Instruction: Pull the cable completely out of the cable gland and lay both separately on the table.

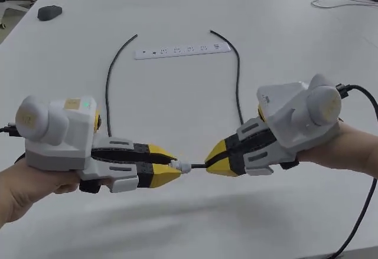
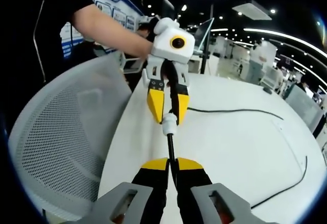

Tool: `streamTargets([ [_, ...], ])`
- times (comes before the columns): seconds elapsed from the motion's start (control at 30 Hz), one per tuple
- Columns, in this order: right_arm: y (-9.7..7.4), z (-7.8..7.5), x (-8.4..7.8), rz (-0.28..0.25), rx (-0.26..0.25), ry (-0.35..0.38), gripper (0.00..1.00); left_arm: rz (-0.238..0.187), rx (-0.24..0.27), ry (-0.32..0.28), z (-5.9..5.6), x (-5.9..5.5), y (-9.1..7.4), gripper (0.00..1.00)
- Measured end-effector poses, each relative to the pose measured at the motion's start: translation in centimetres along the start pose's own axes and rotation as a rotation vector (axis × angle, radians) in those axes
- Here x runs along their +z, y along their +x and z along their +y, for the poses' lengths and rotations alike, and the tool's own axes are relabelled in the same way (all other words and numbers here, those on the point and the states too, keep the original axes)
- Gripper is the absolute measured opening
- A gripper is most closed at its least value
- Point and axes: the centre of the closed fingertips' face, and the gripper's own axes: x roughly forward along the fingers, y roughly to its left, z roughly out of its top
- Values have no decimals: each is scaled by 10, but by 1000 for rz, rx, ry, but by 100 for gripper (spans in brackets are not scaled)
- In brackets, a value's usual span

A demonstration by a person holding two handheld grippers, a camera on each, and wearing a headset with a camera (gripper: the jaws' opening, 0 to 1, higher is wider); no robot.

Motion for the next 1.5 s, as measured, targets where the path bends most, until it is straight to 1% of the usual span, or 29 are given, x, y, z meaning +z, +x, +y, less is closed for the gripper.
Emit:
streamTargets([
  [0.17, -11, -3, -17, 13, -30, 4, 0, 2, 8, -7, 0, -3, -2, 15],
  [0.3, -19, -3, -31, 34, -48, 29, 0, 2, 3, 4, 0, -5, -1, 15],
  [0.33, -21, -4, -37, 41, -58, 37, 0, 3, 3, 6, 0, -6, -1, 15],
  [0.47, -31, -2, -62, 93, -83, 63, 0, 17, 2, 8, 0, -9, -1, 15],
  [0.53, -38, -2, -69, 100, -98, 79, 0, 14, 8, 7, 0, -9, -2, 15],
  [0.57, -43, -3, -74, 110, -107, 90, 0, 12, 9, -2, 0, -10, -3, 15],
  [0.63, -50, -6, -83, 128, -132, 95, 0, 16, 12, 2, 0, -12, -4, 15],
  [0.7, -57, -9, -90, 142, -151, 109, 0, 20, 13, -1, -1, -14, -4, 15],
  [0.87, -67, -13, -112, 194, -175, 118, 0, 22, 18, -3, 1, -15, -7, 15],
  [0.97, -71, -14, -118, 212, -186, 125, 0, 23, 27, -5, 3, -15, -9, 15],
  [1.03, -71, -13, -115, 209, -187, 127, 1, 24, 33, -4, 4, -15, -10, 15],
  [1.1, -70, -14, -113, 228, -189, 127, 1, 28, 36, -1, 4, -16, -10, 15],
  [1.13, -70, -15, -111, 233, -190, 132, 2, 29, 39, 3, 4, -16, -10, 15],
  [1.17, -70, -15, -109, 229, -184, 154, 3, 29, 40, 3, 4, -17, -10, 15],
  [1.27, -65, -19, -91, 189, -193, 219, 14, 32, 39, 5, 4, -17, -10, 15],
  [1.3, -61, -18, -76, 145, -177, 234, 14, 31, 34, 10, 3, -17, -9, 15],
  [1.33, -58, -18, -63, 105, -170, 216, 13, 28, 31, 14, 3, -16, -9, 15],
  [1.37, -52, -16, -45, 65, -152, 196, 13, 33, 30, 12, 3, -16, -8, 15],
  [1.43, -44, -13, -25, 20, -129, 195, 12, 33, 27, 10, 3, -16, -7, 15],
  [1.47, -37, -8, -9, -11, -97, 195, 13, 34, 25, 8, 3, -15, -6, 15],
  [1.5, -31, -1, 3, -26, -55, 178, 14, 34, 25, 11, 3, -15, -5, 15],
])
